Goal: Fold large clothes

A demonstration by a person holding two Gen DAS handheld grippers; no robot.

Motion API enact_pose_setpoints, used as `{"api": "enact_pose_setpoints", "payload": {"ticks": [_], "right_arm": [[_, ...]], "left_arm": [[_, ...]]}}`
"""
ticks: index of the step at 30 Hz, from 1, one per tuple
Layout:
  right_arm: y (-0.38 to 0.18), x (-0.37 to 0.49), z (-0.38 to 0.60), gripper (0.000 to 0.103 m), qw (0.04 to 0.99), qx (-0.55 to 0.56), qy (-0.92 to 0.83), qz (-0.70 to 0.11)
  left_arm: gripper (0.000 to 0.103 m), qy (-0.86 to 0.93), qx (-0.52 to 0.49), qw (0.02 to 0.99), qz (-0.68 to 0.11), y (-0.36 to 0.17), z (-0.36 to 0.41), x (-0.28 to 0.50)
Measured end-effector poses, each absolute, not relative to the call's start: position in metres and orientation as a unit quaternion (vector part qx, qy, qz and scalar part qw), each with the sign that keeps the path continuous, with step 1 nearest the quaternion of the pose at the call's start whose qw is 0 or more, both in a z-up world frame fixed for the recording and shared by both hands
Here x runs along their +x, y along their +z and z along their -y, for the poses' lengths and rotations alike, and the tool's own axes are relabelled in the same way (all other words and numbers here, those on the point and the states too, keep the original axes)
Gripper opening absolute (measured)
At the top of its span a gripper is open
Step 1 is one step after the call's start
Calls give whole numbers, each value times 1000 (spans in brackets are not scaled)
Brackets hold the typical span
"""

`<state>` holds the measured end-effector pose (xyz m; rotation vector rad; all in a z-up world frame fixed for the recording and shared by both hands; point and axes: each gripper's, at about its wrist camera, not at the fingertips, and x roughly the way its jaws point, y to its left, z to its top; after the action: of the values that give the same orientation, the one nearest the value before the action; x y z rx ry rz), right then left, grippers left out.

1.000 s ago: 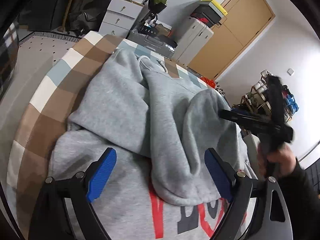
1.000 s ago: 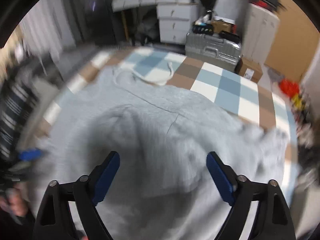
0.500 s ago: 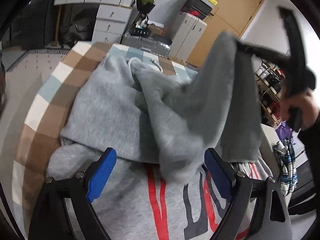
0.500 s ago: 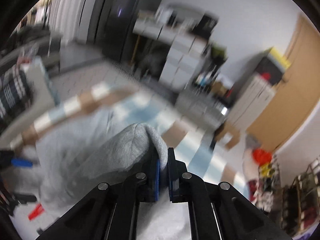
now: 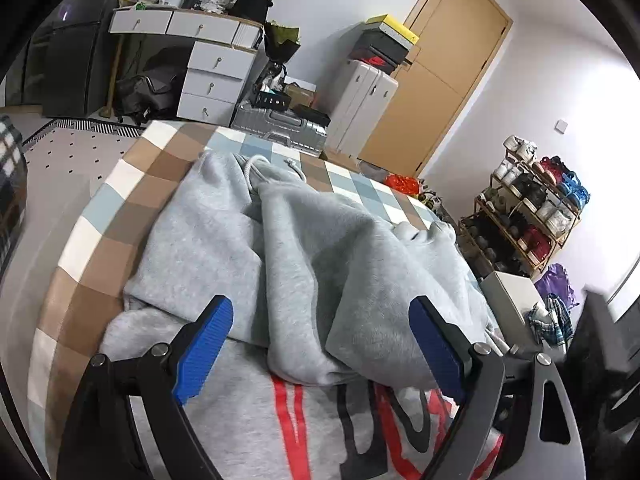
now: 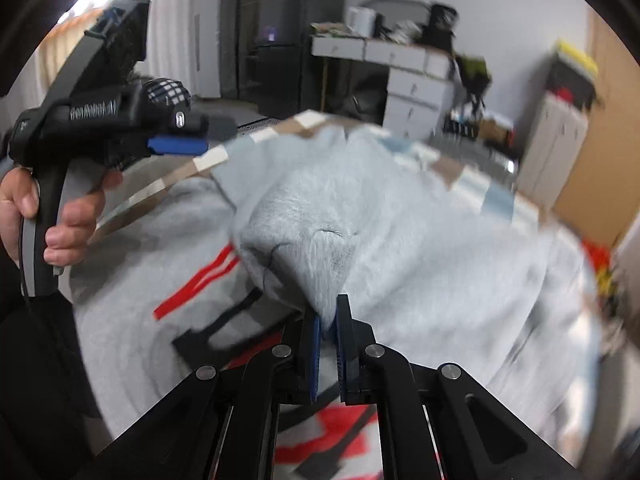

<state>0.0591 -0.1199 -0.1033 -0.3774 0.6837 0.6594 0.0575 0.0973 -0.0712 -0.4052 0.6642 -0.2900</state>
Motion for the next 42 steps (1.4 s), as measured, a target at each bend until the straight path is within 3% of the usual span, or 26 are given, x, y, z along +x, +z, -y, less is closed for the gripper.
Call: {"api": "enact_pose_setpoints", "payload": {"ticks": [4, 7, 9, 11, 16, 20, 26, 31, 32, 33, 35, 36, 37, 38, 40, 42], "right_arm": [[-123, 71, 140, 14, 867, -101, 305, -382], [-127, 77, 152, 27, 861, -51, 307, -403], [-125, 73, 161, 58, 848, -1, 333, -412], [-123, 66, 168, 70, 838, 34, 357, -412], [-115, 57, 189, 70, 845, 73, 343, -405], [-105, 57, 214, 75, 854, 114, 334, -382], [-103, 66, 242, 75, 854, 165, 315, -380], [-106, 90, 247, 76, 830, 256, 315, -383], [-105, 95, 247, 76, 825, 272, 312, -384], [-105, 104, 247, 76, 819, 292, 308, -386], [-106, 120, 245, 76, 808, 311, 307, -395], [-108, 130, 241, 75, 803, 314, 301, -407], [-112, 136, 237, 75, 802, 314, 291, -416], [-115, 142, 233, 76, 801, 314, 278, -426], [-117, 149, 225, 67, 802, 311, 272, -431], [-110, 153, 216, 18, 824, 276, 249, -428]], "left_arm": [[87, -155, -184, 903, -357, -78, -81, 65], [87, -167, -180, 898, -364, -71, -71, 69], [87, -179, -178, 896, -365, -58, -67, 71], [87, -216, -165, 893, -359, -35, -55, 77], [87, -249, -93, 885, -382, -9, -11, 115], [87, -215, -71, 854, -469, -45, 8, 146], [87, -157, -134, 843, -496, -99, -31, 137], [83, -188, -181, 838, -480, -102, -51, 133], [77, -198, -186, 838, -473, -100, -51, 131], [61, -206, -190, 838, -469, -96, -51, 130], [46, -215, -191, 841, -458, -92, -51, 127], [29, -221, -190, 844, -450, -90, -49, 127], [18, -224, -187, 846, -446, -90, -50, 125], [17, -222, -189, 849, -441, -89, -51, 125], [13, -232, -203, 845, -437, -91, -50, 127], [12, -231, -227, 840, -437, -92, -54, 130]]}}
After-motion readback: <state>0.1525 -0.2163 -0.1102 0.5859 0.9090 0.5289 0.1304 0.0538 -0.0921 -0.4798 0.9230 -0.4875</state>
